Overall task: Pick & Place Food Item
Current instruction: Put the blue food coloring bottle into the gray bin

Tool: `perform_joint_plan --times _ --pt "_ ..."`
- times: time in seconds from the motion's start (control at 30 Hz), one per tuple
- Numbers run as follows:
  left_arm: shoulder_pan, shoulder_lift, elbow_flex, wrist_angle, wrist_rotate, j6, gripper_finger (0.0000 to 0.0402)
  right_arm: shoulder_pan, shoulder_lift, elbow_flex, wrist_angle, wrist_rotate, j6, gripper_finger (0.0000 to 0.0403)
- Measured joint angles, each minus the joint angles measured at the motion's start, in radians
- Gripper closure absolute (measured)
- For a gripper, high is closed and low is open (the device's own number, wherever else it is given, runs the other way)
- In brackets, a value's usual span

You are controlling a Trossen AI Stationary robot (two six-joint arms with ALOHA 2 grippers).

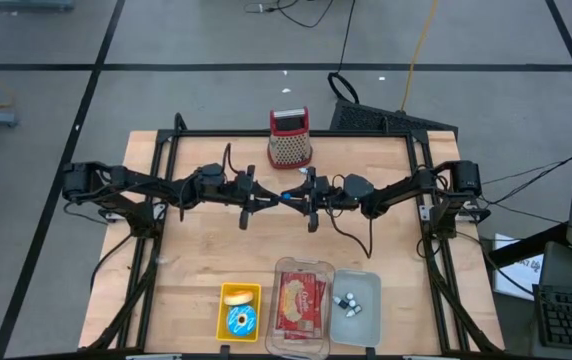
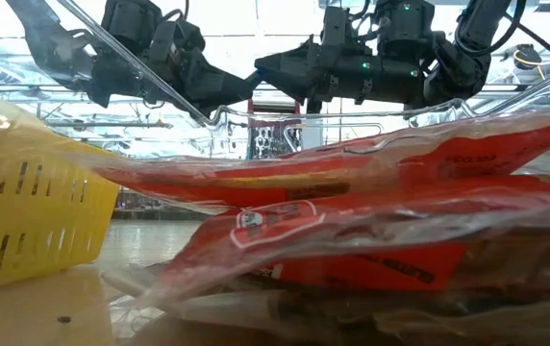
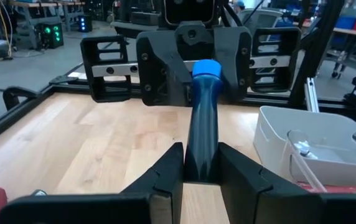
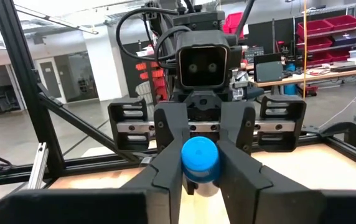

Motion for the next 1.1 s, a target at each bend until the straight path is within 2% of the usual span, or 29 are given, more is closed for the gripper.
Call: perform_joint_plan --times 0.17,0.3,0.43,0.6,0.7,0.8,0.87,0.93,1.1 --pt "0.0 0.0 0.0 0.0 -0.015 -0.051 0.0299 0.0 0.0 0.0 0.0 -0.002 -0.008 0.0337" --pt "0.0 0.0 0.0 0.005 -0.024 -0.062 0.0242 -0.001 -0.002 0.0 0.001 -0.024 -0.028 0.0339" --pt "0.003 -0.012 0.0 0.002 -0.018 -0.076 0.0184 -0.009 -0.067 -0.002 -0.071 -0.059 -0.028 0.0333" --pt "0.01 -0.043 -0.001 -0.011 -0.011 -0.104 0.0138 -0.016 -0.204 -0.011 -0.26 -0.167 -0.033 0.0339" --pt "0.022 -0.069 -0.001 -0.017 -0.013 -0.097 0.0121 0.0 -0.312 -0.011 -0.433 -0.308 -0.013 0.034" --pt "0.035 -0.073 -0.001 -0.032 -0.011 -0.075 0.0109 0.052 -0.414 -0.011 -0.596 -0.411 0.02 0.0337" --pt "0.041 -0.073 -0.001 -0.034 -0.011 -0.073 0.0103 0.108 -0.474 -0.011 -0.736 -0.444 0.034 0.0336" --pt "0.044 -0.073 -0.001 -0.048 -0.011 -0.058 0.01 0.178 -0.519 -0.011 -0.882 -0.424 0.036 0.0337" --pt "0.043 -0.071 -0.001 -0.093 -0.01 -0.013 0.0102 0.377 -0.552 -0.011 -1.203 -0.218 0.072 0.034"
